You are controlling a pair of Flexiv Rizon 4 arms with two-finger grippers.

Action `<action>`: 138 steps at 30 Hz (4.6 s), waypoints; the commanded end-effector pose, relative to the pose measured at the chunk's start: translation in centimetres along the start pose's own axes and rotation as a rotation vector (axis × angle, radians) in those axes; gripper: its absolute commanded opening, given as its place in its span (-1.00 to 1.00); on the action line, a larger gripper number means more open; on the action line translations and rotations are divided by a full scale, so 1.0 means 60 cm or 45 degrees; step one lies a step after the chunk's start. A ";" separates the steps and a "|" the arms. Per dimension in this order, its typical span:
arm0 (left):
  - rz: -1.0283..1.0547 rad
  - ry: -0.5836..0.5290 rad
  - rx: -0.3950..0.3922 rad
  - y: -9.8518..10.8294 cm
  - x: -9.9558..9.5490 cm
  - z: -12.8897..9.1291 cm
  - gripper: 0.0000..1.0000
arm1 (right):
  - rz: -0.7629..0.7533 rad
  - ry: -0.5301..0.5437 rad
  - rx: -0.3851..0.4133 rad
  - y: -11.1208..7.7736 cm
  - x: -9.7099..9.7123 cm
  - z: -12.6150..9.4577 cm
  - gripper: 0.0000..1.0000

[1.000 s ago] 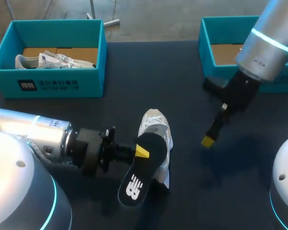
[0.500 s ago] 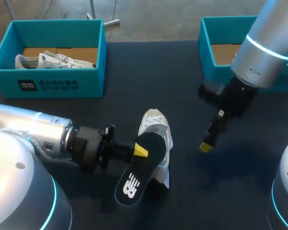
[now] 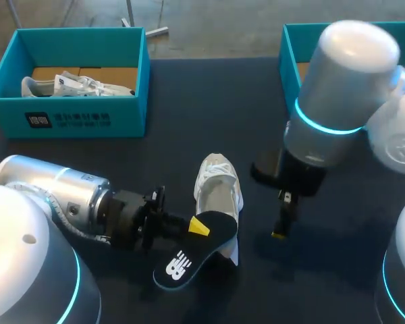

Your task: Take the shoe out of the shoebox, open the shoe tongue, remove and reinsert the insole, then place the shoe into the shoebox

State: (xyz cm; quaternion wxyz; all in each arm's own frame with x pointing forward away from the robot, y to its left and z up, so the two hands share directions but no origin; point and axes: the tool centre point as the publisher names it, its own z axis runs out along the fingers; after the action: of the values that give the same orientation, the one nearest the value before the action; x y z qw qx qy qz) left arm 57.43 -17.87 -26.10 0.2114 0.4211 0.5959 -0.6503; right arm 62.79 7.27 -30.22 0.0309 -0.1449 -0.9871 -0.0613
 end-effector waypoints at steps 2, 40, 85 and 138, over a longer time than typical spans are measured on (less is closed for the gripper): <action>0.001 -0.001 0.002 0.001 0.001 0.000 -1.00 | 0.001 0.007 0.027 0.011 -0.005 0.011 1.00; -0.201 -0.127 -0.005 0.010 -0.004 0.010 -1.00 | -0.195 -0.142 0.101 0.046 -0.008 0.090 1.00; -0.278 -0.154 -0.079 0.093 -0.010 0.032 -1.00 | -0.195 -0.142 0.101 0.046 -0.008 0.090 1.00; -0.329 -0.160 -0.108 0.054 0.013 -0.008 -1.00 | -0.195 -0.142 0.101 0.046 -0.008 0.090 1.00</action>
State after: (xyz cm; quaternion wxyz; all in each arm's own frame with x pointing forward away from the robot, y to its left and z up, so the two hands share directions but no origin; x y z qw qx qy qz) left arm 59.48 -17.55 -28.30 0.1805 0.2907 0.6585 -0.6703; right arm 63.83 10.36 -35.07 -0.0228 -0.0705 -0.9971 -0.0161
